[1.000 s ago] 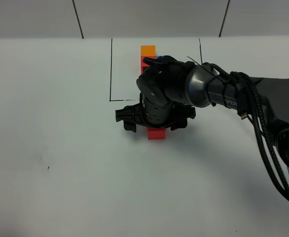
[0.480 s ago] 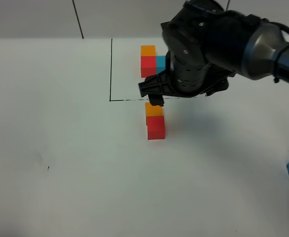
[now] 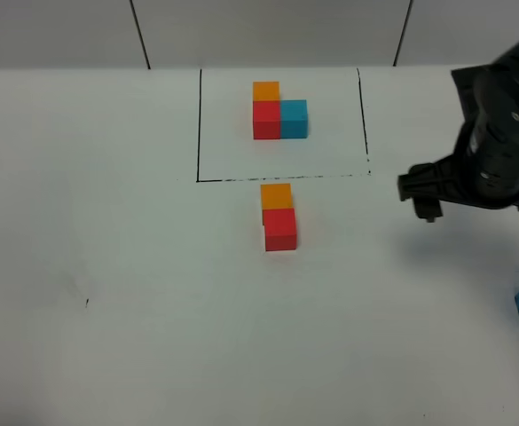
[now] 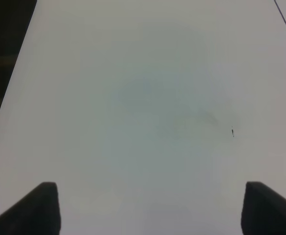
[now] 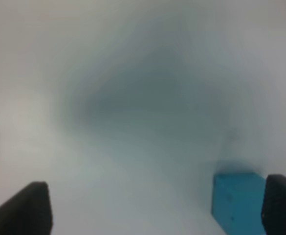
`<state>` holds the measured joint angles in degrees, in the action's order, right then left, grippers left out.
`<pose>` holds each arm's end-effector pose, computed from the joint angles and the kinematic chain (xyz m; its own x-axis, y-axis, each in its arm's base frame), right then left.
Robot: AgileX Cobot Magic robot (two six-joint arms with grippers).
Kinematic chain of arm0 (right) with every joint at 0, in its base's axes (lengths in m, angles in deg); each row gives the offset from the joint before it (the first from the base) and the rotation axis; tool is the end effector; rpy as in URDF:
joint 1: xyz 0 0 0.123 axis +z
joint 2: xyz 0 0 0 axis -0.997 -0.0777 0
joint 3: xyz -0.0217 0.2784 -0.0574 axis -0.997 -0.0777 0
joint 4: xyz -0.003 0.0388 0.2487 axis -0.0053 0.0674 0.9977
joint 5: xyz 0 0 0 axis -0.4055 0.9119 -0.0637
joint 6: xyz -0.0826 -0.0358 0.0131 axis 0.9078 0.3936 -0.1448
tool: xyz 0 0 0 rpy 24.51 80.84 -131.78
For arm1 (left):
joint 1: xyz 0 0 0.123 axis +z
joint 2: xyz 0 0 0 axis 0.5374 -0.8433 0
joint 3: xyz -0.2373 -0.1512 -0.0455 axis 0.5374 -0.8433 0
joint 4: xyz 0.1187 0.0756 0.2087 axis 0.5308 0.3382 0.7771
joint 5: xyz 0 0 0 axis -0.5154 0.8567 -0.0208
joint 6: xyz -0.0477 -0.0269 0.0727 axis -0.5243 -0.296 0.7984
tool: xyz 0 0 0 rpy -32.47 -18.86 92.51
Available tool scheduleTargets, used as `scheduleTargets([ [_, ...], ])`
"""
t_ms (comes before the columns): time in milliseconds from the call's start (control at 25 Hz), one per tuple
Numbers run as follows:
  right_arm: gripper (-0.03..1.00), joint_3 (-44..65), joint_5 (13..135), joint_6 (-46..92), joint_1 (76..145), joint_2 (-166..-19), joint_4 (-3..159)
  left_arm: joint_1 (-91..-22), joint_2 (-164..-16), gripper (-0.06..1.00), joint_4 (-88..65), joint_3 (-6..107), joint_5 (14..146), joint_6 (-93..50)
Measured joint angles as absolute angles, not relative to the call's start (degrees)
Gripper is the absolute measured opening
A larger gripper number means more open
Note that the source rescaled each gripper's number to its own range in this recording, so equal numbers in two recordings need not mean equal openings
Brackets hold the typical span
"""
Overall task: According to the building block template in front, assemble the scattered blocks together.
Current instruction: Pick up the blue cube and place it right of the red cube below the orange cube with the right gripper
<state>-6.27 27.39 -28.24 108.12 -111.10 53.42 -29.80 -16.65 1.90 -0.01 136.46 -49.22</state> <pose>0.2894 0.0964 0.2381 -0.9592 -0.0654 -0.2751 -0.0220 0.9872 -0.1581 -0.0063 -0.0003 0.2795 -0.4425 0.0894 -0.8923 0.0014 0.9951 0.0990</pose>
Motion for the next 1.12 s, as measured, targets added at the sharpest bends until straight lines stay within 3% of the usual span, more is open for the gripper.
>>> scheduleTargets([
  [240, 0.92, -16.14, 33.11, -22.83, 100.94, -105.97, 56.21, -29.8, -16.65, 0.73, 1.9, -0.01, 136.46, -49.22],
  [640, 0.92, -22.16, 35.11, -17.41, 90.48, -105.96, 63.3, -29.8, -16.65, 0.73, 1.9, -0.01, 136.46, -49.22],
  [1120, 0.92, -22.28, 36.37, -5.85, 89.36, -105.96, 63.79, -29.8, -16.65, 0.73, 1.9, -0.01, 136.46, -49.22],
])
